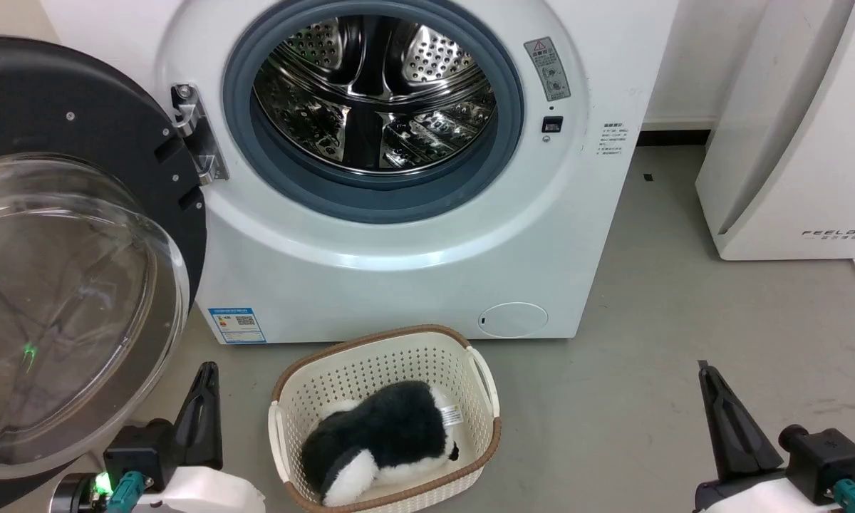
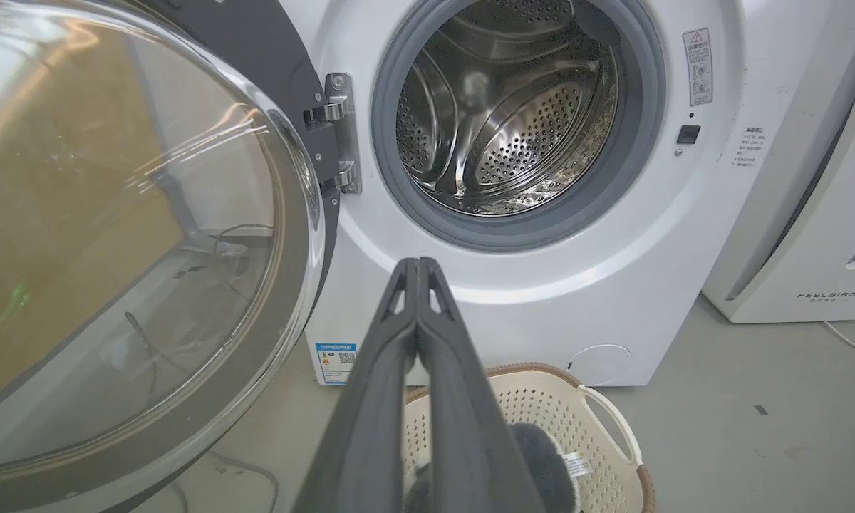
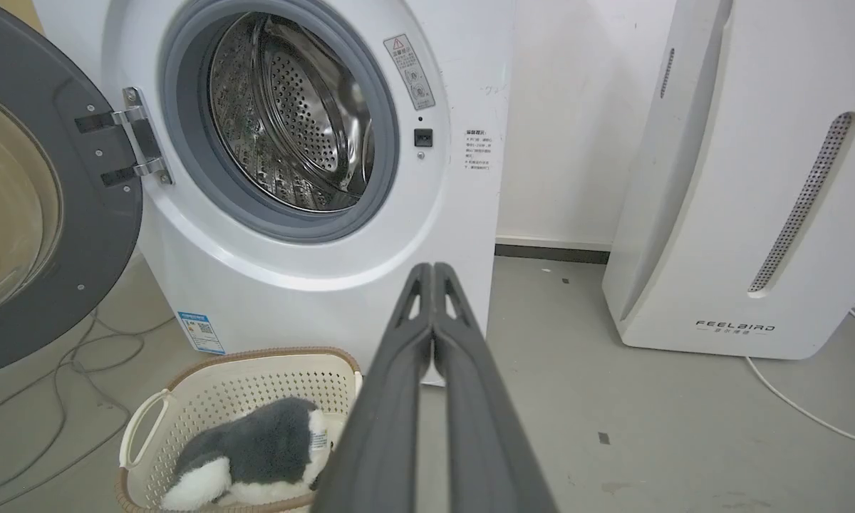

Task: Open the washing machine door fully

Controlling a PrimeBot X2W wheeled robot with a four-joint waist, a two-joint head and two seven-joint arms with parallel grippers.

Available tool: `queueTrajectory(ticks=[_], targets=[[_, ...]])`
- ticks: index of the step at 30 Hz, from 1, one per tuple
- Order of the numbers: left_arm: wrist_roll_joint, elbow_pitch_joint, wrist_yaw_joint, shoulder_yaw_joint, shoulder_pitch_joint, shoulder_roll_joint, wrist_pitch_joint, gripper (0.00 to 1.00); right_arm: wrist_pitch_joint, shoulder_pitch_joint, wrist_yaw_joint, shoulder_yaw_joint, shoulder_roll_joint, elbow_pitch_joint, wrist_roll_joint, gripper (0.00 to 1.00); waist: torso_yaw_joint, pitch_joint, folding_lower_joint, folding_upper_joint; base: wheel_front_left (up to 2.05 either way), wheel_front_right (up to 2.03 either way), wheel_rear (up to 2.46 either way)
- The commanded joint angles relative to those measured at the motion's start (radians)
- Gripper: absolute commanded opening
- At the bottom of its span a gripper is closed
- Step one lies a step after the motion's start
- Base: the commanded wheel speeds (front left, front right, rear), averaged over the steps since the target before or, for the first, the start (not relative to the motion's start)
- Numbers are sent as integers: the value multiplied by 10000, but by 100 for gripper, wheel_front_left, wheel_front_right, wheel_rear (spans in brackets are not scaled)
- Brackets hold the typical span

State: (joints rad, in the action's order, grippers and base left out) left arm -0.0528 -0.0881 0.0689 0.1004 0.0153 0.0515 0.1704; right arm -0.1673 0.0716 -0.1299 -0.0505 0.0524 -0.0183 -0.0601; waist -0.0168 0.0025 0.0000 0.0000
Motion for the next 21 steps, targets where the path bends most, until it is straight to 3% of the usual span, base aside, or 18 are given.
queueTrajectory(ticks=[1,21], targets=[[97,90,-75,-69,-58,1,-68,0,77,-199,-3,39,-8,64,117,0,4,-1,0,0,0,0,0],[208,294,-233,-309,-82,-2,-489,0,488,-332,-4,159,-12,94,242,0,46,-7,0,0,0,0,0]])
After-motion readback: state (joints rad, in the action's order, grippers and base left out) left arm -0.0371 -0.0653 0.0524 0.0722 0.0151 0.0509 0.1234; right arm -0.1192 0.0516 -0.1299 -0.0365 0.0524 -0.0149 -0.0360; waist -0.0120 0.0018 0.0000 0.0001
